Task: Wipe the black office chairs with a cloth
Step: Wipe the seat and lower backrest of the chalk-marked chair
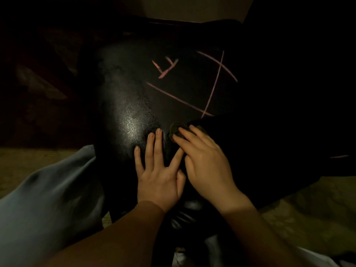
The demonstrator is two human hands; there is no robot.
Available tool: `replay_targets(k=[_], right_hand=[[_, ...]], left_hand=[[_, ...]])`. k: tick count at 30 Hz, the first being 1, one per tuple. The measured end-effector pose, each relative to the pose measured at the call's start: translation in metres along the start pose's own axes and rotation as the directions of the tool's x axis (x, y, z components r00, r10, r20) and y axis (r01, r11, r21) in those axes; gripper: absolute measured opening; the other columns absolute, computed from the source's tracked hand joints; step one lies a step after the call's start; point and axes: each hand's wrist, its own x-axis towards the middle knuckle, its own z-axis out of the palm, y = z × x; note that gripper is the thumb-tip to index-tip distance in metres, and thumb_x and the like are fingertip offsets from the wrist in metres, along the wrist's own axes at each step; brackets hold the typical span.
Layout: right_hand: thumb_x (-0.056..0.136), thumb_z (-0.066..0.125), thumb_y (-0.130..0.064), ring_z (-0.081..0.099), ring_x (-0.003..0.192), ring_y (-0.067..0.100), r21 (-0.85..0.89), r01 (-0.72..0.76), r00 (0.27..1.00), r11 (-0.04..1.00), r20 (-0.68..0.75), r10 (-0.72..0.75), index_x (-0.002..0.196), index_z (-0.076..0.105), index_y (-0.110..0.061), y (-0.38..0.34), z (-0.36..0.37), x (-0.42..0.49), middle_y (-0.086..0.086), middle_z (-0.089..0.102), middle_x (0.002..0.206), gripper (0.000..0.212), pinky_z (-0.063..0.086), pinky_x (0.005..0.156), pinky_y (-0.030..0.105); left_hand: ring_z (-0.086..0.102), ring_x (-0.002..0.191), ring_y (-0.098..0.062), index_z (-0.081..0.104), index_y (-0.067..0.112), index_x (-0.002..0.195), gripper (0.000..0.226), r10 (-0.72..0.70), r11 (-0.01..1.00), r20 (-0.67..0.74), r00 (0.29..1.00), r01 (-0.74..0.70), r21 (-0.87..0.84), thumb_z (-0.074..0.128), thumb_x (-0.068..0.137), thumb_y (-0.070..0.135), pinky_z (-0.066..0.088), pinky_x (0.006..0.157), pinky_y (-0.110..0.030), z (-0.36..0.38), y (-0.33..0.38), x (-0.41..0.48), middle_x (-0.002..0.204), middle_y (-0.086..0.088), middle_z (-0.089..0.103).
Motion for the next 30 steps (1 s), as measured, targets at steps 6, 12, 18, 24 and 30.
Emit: replay_targets(k=[6,12,18,24,30], right_hand=[[0.082,0.032,-0.021,0.042,0.135,0.025,-0.040,-0.086,0.995,0.996,-0.062,0.083,0.129,0.061,-0.023,0.023,-0.003,0.002,-0.002,0.057,0.136,0.055,0.025,0.114,0.039],[0.090,0.039,-0.008,0.037,0.137,0.037,-0.013,-0.459,0.866,0.888,-0.231,0.444,0.133,0.057,-0.012,0.103,-0.038,-0.001,0.013,0.054,0.138,0.047,0.031,0.113,0.049],[0.100,0.038,-0.005,0.025,0.145,0.026,0.047,-0.581,0.784,0.813,-0.235,0.574,0.142,0.046,-0.007,0.111,-0.044,-0.004,0.012,0.038,0.151,0.043,0.020,0.118,0.038],[0.091,0.039,-0.017,0.034,0.141,0.027,0.046,-0.382,0.906,0.923,-0.180,0.384,0.134,0.055,-0.005,0.069,-0.017,0.003,0.014,0.047,0.145,0.047,0.021,0.115,0.031],[0.084,0.036,-0.017,0.039,0.138,0.021,0.093,-0.018,0.999,0.995,-0.049,0.022,0.129,0.061,-0.009,0.005,0.007,-0.005,0.008,0.054,0.139,0.051,0.032,0.113,0.033]], left_hand=[[0.015,0.146,-0.034,0.033,0.037,0.144,0.067,-0.007,1.000,-0.003,1.000,0.007,-0.017,0.040,0.078,0.034,0.007,0.114,-0.056,-0.004,0.002,0.000,0.156,-0.022,0.021],[0.012,0.146,-0.035,0.033,0.036,0.146,0.067,-0.007,1.000,0.012,1.000,0.007,-0.024,0.039,0.080,0.033,0.004,0.115,-0.055,-0.005,0.002,0.000,0.156,-0.022,0.019],[0.013,0.146,-0.035,0.035,0.036,0.146,0.066,-0.013,0.999,0.017,1.000,0.013,-0.030,0.038,0.080,0.033,0.005,0.115,-0.056,-0.005,0.002,-0.001,0.156,-0.023,0.021],[0.014,0.146,-0.035,0.036,0.035,0.146,0.066,-0.009,0.999,0.006,1.000,0.010,-0.031,0.039,0.080,0.033,0.005,0.114,-0.056,-0.005,0.002,0.000,0.156,-0.023,0.021],[0.015,0.145,-0.034,0.035,0.034,0.143,0.063,0.000,1.000,-0.006,1.000,0.000,-0.008,0.039,0.080,0.035,0.006,0.115,-0.056,-0.001,0.000,-0.001,0.156,-0.022,0.021]])
